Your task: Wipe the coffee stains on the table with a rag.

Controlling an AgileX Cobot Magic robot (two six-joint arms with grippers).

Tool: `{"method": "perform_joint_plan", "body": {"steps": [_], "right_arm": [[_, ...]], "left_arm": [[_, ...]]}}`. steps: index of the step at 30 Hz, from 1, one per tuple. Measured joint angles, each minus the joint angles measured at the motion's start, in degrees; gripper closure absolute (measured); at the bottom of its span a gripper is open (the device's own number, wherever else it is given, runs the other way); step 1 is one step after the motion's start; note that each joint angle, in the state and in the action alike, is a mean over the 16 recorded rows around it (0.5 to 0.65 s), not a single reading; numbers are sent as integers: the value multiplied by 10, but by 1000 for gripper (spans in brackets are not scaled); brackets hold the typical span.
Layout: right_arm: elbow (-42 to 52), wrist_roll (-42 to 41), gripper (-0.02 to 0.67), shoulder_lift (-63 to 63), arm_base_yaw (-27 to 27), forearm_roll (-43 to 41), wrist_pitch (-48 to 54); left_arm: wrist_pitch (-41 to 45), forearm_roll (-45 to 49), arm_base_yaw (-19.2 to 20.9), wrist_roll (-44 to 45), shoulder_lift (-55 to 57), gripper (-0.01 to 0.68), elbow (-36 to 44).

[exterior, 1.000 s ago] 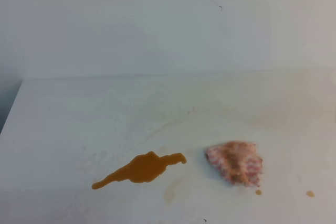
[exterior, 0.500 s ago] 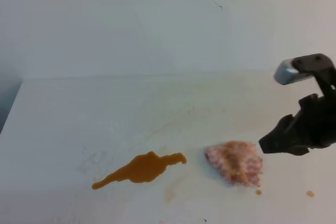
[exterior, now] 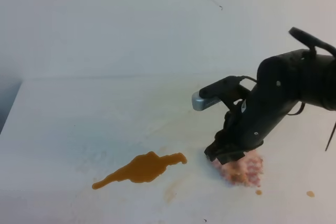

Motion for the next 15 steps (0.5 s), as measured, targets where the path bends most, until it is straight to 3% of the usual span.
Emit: {"method": "perform_joint_plan", "body": {"steps": [11, 15], "right_arm": [[-47, 38, 367, 110, 10, -19, -9], [-53, 41, 386, 131, 10, -20, -12]], "left_arm": [[2, -4, 0, 0, 0, 673, 0], [2, -9, 0, 0, 0, 673, 0]]}}
